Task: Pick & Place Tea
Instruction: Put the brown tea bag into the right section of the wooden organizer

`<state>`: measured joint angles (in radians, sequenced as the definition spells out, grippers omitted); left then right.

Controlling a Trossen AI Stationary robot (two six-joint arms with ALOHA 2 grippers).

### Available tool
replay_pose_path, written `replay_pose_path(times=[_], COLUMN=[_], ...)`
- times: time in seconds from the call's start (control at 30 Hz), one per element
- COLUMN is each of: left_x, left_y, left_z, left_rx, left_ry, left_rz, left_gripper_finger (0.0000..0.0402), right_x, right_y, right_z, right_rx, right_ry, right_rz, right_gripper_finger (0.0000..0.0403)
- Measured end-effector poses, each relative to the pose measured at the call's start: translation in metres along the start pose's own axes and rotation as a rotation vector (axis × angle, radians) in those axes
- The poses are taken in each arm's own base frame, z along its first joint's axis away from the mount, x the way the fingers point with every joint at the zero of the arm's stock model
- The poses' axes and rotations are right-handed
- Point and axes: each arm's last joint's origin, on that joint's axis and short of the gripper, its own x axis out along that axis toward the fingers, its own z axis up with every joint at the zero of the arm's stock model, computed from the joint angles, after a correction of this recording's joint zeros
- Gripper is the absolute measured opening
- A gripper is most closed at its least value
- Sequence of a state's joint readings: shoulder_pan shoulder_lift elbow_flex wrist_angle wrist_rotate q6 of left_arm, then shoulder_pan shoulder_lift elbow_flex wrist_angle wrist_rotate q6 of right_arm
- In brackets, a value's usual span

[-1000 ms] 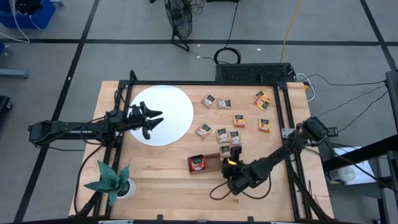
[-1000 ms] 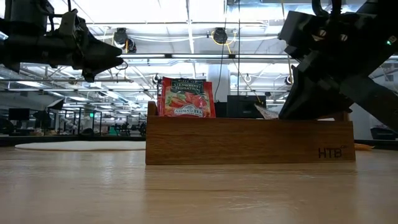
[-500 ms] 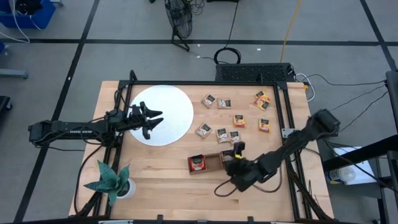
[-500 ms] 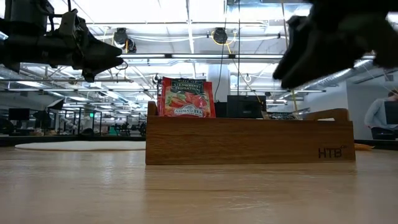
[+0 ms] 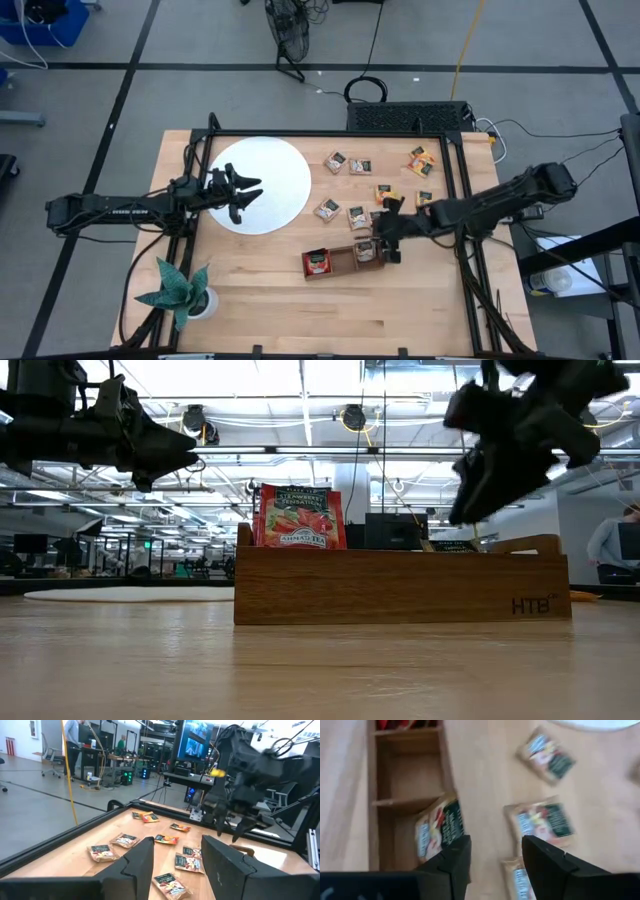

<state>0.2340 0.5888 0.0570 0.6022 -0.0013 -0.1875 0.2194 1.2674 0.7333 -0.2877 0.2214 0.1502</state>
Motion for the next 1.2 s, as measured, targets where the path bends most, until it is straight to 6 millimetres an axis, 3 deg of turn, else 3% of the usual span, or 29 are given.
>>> replay_pose_path(times=[0.2,0.47,0.9,1.2], left_x=[0.0,0.0,0.0,0.0], left_y=[0.0,0.0,0.0,0.0], left_z=[0.0,0.0,0.0,0.0], left_rx=[0.0,0.0,0.0,0.0], left_ry=[0.0,0.0,0.0,0.0], left_rz=[0.0,0.0,0.0,0.0], left_gripper_finger=[0.0166,0.0166,0.0166,0.0166], right_x=[0.008,0.008,0.013,0.03], right_y=[-0.012,-0.008,-0.01,-0.01], right_z=[-0.008,-0.007,-0.006,-0.01], right_rx=[0.044,0.033,-0.043,-0.028], right_ry=[0.034,0.033,0.008,0.065], right_rz=[0.149,0.311,0.243,0.241], right_gripper_finger=[0.0164,0.0164,0.0164,0.0164])
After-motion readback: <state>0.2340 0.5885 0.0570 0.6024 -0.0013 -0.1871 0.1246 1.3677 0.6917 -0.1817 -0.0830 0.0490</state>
